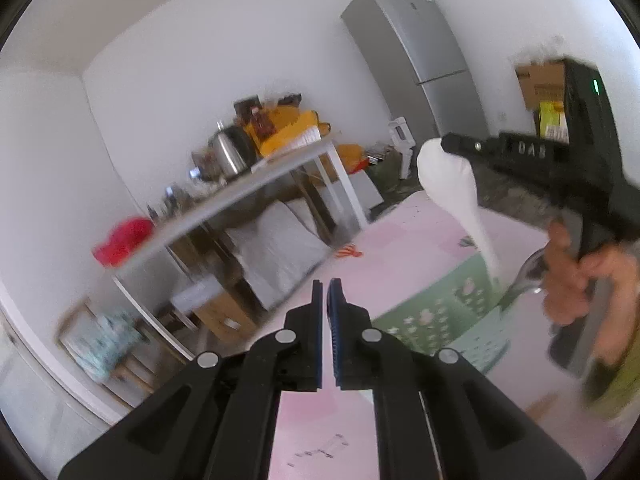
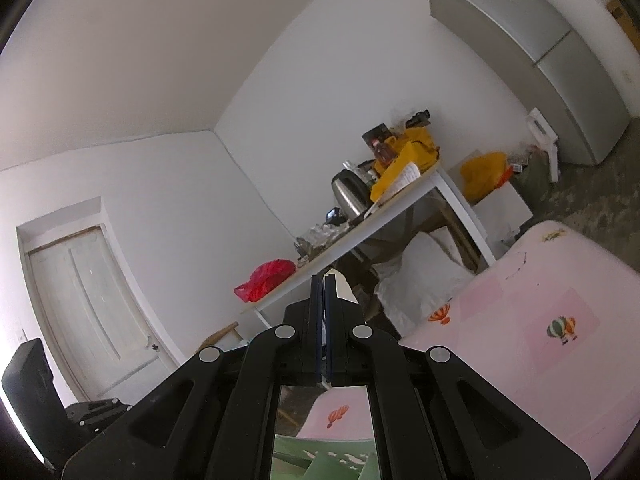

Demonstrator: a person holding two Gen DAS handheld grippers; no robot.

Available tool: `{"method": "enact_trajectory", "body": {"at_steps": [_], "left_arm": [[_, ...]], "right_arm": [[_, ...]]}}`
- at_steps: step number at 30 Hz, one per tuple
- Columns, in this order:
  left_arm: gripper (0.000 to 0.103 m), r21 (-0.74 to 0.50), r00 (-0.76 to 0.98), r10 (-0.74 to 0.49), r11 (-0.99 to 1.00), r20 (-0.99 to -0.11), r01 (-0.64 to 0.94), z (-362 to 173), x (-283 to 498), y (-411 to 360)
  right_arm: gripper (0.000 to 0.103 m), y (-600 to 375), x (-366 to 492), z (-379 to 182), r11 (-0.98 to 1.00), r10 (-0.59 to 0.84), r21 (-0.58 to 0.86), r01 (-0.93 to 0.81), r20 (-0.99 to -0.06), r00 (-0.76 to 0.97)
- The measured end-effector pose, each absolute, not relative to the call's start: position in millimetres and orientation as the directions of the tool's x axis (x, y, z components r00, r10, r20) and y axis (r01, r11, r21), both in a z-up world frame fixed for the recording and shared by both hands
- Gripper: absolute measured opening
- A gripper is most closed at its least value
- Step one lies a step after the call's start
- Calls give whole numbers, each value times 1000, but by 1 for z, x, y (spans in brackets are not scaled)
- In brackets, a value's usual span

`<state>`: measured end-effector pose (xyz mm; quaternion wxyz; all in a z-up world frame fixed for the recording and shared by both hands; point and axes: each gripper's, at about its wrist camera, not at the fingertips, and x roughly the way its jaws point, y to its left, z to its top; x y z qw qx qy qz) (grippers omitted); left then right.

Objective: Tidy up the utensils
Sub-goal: 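Lower the white rice paddle into the green basket and open the right tool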

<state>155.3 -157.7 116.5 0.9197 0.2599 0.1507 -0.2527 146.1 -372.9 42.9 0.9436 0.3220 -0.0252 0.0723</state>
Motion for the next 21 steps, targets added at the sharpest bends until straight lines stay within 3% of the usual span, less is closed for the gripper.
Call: {"method": "enact_trajectory", "body": {"at_steps": [10, 21], "left_arm": [[13, -17, 729, -516, 821, -449, 570, 142, 173, -103], [18, -173, 737, -516, 852, -436, 494, 125, 158, -43]], "right_arm": [[0, -371, 142, 35, 778, 131, 608, -158, 89, 987], [0, -357, 123, 27, 833, 128, 541, -113, 10, 992]]}}
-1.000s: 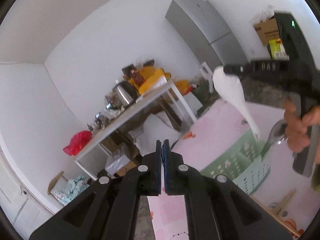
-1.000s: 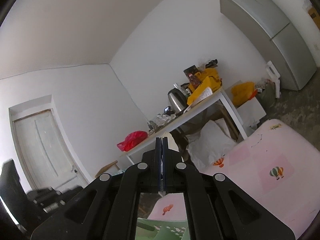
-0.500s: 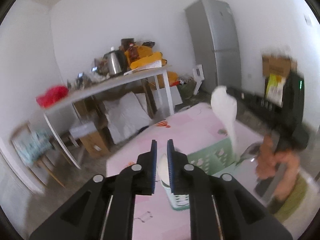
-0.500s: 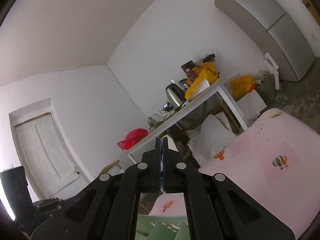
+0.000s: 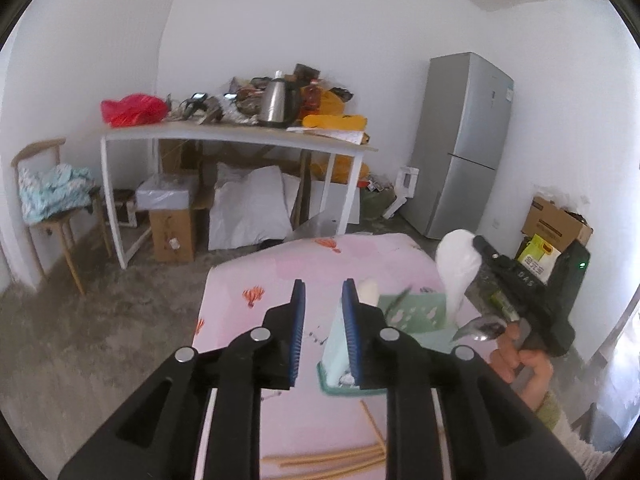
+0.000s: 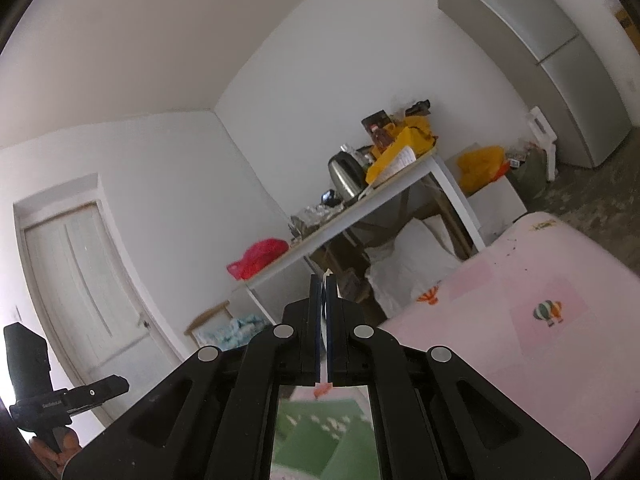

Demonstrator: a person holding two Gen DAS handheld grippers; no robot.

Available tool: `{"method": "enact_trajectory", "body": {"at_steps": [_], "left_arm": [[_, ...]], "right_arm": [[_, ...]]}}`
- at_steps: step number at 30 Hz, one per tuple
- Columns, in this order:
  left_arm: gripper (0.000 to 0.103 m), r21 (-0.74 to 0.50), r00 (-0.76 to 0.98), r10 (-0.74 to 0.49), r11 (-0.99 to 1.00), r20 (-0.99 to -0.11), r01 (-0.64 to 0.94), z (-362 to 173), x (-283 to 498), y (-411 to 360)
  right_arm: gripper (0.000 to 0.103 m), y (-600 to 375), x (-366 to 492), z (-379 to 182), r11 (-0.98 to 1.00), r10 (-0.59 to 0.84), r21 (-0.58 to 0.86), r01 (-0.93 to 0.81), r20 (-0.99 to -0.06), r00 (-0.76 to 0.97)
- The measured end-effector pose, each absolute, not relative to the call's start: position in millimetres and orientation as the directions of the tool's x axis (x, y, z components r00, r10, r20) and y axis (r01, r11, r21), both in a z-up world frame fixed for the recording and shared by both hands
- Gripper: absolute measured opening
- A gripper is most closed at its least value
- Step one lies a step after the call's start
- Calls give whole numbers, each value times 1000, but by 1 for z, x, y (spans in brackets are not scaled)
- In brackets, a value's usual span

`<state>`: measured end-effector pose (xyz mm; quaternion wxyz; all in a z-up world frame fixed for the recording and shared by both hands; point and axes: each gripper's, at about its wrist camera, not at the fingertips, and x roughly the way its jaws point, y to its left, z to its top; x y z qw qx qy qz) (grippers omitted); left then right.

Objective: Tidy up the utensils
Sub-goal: 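Lower the white rice paddle into the green basket and open the right tool, then move the right tool to the wooden chopsticks and grasp one chopstick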

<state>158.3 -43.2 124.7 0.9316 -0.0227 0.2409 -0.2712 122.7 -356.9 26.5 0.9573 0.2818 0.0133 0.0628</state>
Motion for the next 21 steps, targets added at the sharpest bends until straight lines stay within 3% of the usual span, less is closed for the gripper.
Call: {"method": "enact_trajectory", "body": {"at_steps": [8, 13, 17, 21], "left_arm": [[18, -244, 714, -514, 857, -475, 454, 97, 156, -23], [20, -267, 703, -511, 859, -495, 436, 80, 155, -13], [24, -281, 699, -507, 862, -504, 422, 68, 154, -5], [29, -296, 702, -499, 867, -508, 402, 60, 151, 3]], "right_arm": [[1, -339, 85, 26, 915, 72, 401, -29, -94, 993], [7, -322, 60, 8, 964, -12, 251, 83, -271, 962], [44, -324, 30, 17, 962, -65, 240, 129, -257, 964], [47, -325, 21, 47, 946, -24, 313, 85, -193, 981]]}}
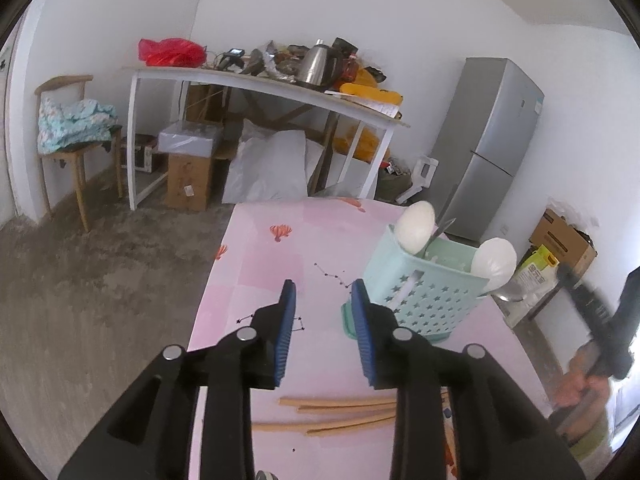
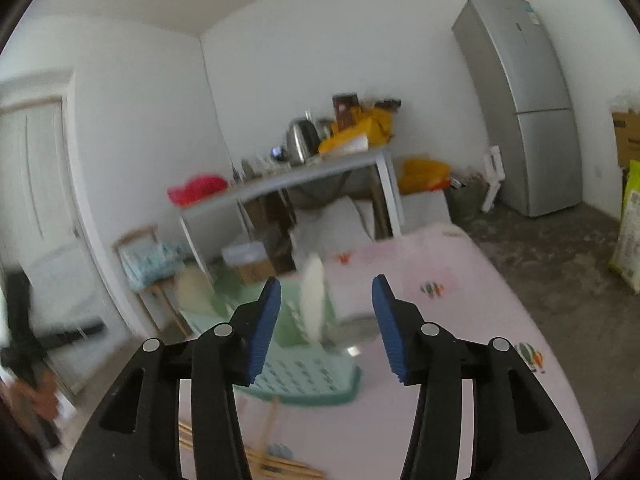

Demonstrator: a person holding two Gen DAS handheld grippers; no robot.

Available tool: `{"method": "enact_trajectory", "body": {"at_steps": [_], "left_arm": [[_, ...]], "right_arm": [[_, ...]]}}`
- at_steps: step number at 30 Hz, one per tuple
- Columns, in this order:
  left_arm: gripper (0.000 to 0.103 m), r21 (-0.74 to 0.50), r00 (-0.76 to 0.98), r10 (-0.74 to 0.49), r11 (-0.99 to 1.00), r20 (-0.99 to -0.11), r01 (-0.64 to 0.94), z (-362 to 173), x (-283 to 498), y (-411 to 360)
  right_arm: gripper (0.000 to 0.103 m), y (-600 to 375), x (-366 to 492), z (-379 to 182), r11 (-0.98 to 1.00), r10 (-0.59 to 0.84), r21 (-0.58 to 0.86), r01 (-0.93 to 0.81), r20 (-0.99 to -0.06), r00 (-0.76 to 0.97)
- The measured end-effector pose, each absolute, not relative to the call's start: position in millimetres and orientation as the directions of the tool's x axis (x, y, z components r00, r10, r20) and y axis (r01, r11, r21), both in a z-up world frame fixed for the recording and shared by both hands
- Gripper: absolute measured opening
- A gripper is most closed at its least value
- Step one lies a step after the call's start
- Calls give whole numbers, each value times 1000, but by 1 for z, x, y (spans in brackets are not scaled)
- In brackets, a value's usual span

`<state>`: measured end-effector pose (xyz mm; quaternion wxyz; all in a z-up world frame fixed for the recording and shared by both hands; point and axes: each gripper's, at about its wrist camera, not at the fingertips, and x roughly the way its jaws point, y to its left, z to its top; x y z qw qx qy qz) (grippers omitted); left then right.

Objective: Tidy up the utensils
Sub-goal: 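Move the right tool to the wooden chopsticks and grasp one chopstick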

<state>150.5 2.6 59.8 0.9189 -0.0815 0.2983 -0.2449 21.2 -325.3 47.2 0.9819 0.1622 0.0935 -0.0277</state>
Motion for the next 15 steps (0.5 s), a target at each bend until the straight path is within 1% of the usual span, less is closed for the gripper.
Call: {"method": "enact_trajectory", "body": {"at_steps": [1, 3, 5, 7, 8, 9, 10, 14, 15], "left_arm": [[29, -303, 699, -499, 866, -512, 397, 57, 150, 4], [29, -313, 693, -501, 865, -518, 391, 53, 151, 6], [29, -323, 693, -504, 864, -517, 387, 52, 150, 8], [29, -333, 696, -505, 863, -511, 381, 51, 149, 12], [29, -341, 698, -506, 861, -507, 376, 51, 149, 15], [30, -347, 698, -507, 861, -506, 373, 51, 149, 16], [30, -354, 700, -506, 860, -504, 367, 50, 149, 19], [31, -363, 704, -500, 863, -505, 352, 47, 150, 27], [31, -366, 703, -499, 863, -506, 349, 46, 151, 29]], "right_arm": [[47, -322, 27, 53, 946, -2, 318, 67, -198, 980], [47, -307, 50, 68, 944, 90, 331, -6, -240, 967], [47, -293, 82, 76, 930, 178, 364, -56, -311, 934], [42, -284, 111, 77, 930, 179, 367, -27, -386, 905], [34, -280, 129, 77, 930, 174, 366, -6, -429, 886], [28, -279, 144, 76, 925, 175, 379, 15, -460, 871], [28, -281, 158, 72, 907, 198, 421, 27, -481, 854], [26, -295, 195, 53, 806, 299, 587, 72, -510, 807], [22, -296, 202, 47, 781, 335, 621, 70, -510, 792]]}}
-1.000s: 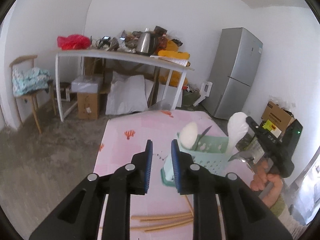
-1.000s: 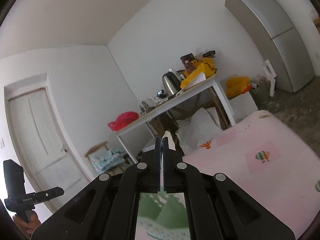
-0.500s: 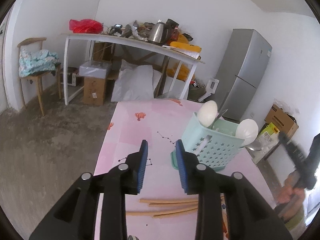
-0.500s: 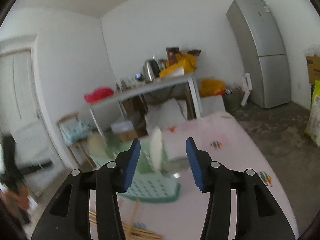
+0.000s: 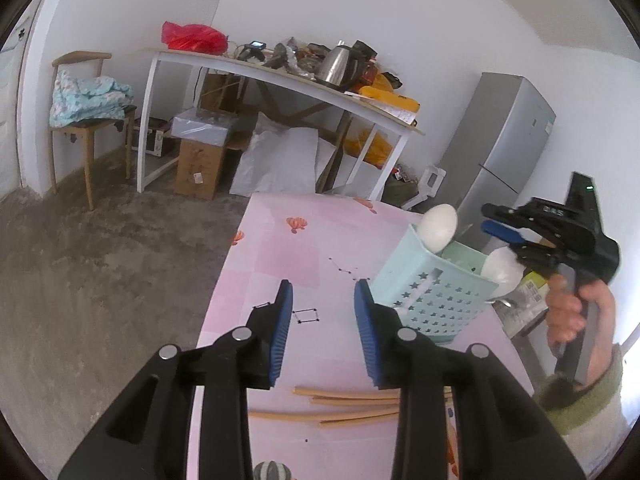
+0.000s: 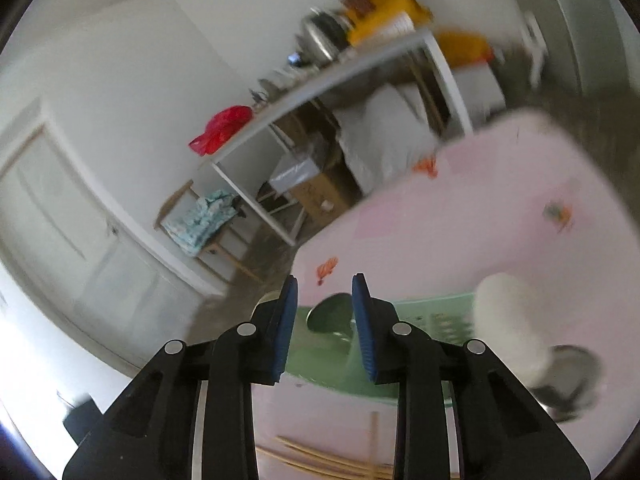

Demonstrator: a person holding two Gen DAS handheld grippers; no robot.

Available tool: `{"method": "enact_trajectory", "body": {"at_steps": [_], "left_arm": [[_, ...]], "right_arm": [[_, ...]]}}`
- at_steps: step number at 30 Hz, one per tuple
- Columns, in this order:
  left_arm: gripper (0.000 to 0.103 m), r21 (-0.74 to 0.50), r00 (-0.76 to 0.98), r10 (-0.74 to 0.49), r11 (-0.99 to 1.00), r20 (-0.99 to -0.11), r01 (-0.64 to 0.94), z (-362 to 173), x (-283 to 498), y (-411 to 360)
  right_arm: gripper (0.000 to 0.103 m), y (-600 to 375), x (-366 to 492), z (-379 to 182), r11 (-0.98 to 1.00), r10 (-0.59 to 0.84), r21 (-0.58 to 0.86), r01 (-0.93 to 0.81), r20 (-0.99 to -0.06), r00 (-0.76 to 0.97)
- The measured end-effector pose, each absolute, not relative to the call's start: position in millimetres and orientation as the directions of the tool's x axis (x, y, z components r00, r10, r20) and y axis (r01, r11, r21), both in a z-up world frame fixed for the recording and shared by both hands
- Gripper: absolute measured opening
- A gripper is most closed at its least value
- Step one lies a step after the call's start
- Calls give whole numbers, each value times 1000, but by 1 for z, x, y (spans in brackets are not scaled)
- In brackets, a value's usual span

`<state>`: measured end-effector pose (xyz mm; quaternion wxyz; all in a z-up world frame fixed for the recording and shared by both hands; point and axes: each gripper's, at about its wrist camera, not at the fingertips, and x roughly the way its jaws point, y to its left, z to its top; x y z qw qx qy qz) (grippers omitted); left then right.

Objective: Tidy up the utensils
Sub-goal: 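Move the right tool to the wooden chopsticks and grasp one chopstick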

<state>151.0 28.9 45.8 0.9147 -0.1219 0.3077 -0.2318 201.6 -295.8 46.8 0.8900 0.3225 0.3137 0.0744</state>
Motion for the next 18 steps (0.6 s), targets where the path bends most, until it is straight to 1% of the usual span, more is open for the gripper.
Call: {"method": "enact_trajectory", "body": {"at_steps": [2, 7, 9, 13, 14, 15, 16, 18], "left_arm": [[31, -372, 700, -498, 863, -511, 342, 42, 153, 33], [31, -390, 689, -504, 858, -521, 333, 37, 157, 35], [31, -396, 686, -508, 856, -521, 333, 37, 158, 34], [32, -398, 683, -519, 849, -514, 346, 39, 156, 31], [33, -396, 683, -520, 849, -513, 349, 40, 155, 30], [34, -395, 683, -519, 850, -513, 349, 41, 154, 29], [34, -394, 683, -519, 850, -514, 350, 40, 153, 29], [35, -394, 682, -519, 850, -515, 350, 40, 153, 29]], "right_arm": [[18, -288, 205, 38, 739, 411, 673, 36, -492, 767], [18, -272, 208, 30, 595, 605, 799, -87, -374, 703], [18, -271, 214, 27, 541, 652, 835, -99, -342, 677], [21, -278, 213, 31, 493, 682, 862, -119, -298, 667], [24, -282, 209, 35, 492, 675, 861, -127, -286, 680], [30, -284, 206, 38, 501, 661, 856, -128, -283, 695], [33, -289, 200, 42, 518, 637, 846, -128, -281, 718], [36, -297, 189, 48, 544, 604, 829, -129, -280, 746]]}}
